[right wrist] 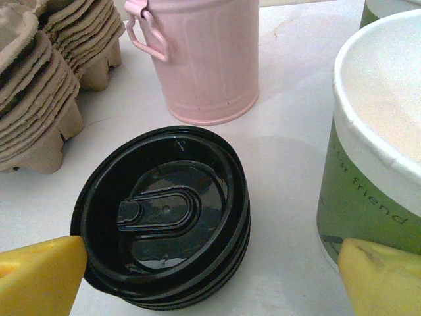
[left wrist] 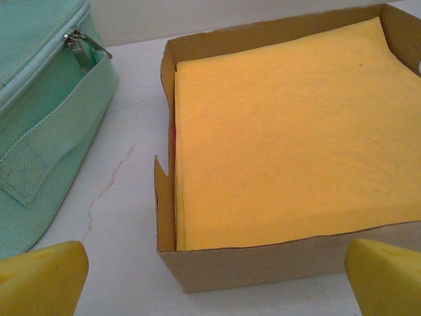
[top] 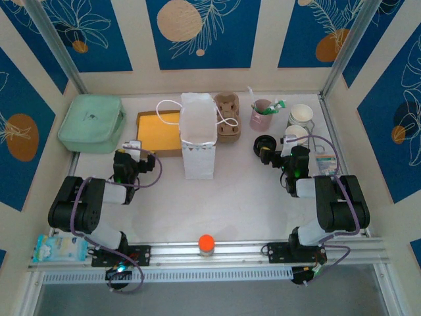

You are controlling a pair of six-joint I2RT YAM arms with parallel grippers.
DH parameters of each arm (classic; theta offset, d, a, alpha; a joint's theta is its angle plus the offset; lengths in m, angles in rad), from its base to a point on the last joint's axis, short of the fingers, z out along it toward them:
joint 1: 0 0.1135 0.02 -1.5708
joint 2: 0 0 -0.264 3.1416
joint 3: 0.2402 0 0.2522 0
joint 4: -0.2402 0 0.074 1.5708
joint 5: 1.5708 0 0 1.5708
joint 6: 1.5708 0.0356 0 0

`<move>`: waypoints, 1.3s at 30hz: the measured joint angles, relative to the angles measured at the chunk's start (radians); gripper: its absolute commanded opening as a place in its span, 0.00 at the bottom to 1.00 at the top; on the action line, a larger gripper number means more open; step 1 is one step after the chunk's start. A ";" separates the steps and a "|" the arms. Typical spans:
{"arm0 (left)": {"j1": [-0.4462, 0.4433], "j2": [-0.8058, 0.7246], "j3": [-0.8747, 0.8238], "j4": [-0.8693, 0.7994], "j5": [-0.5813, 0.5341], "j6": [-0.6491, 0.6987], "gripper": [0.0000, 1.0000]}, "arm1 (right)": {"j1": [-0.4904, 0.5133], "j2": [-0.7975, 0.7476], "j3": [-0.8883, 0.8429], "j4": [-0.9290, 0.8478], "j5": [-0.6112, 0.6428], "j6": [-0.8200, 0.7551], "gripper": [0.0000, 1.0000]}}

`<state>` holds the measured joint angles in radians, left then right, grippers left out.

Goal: Pack the takeout coffee

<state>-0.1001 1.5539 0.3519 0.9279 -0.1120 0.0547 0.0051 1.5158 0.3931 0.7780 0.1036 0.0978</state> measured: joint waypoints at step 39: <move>-0.021 -0.351 0.127 -0.381 -0.178 -0.107 0.97 | 0.194 -0.407 0.212 -0.499 0.077 -0.008 0.99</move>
<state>-0.1215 1.2026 0.4793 0.5472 -0.2901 -0.0525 0.1993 1.1091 0.6048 0.2787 0.1806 0.0895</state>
